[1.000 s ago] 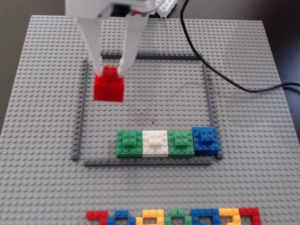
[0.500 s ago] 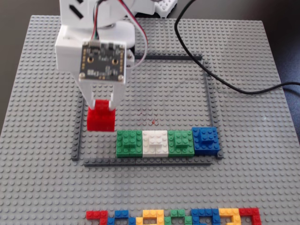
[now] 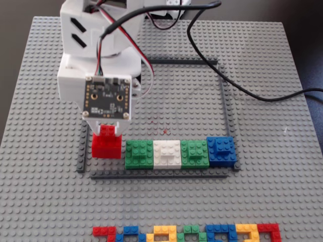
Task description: Grab the cube and place it into the grid
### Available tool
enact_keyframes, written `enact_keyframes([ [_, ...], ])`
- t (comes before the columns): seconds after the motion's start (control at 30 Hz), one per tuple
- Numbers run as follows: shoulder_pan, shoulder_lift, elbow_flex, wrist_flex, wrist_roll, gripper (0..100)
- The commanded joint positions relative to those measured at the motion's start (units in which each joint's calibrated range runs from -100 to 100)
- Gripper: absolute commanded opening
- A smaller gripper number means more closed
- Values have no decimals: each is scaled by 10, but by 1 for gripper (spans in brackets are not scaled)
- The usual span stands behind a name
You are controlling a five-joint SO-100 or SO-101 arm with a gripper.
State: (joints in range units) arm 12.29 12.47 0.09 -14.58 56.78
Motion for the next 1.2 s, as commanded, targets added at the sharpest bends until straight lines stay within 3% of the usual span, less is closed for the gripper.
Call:
enact_keyframes([
  [0.0,3,-7,-50,-7,-4,2],
  [1.17,-12,22,-47,-25,-14,2],
])
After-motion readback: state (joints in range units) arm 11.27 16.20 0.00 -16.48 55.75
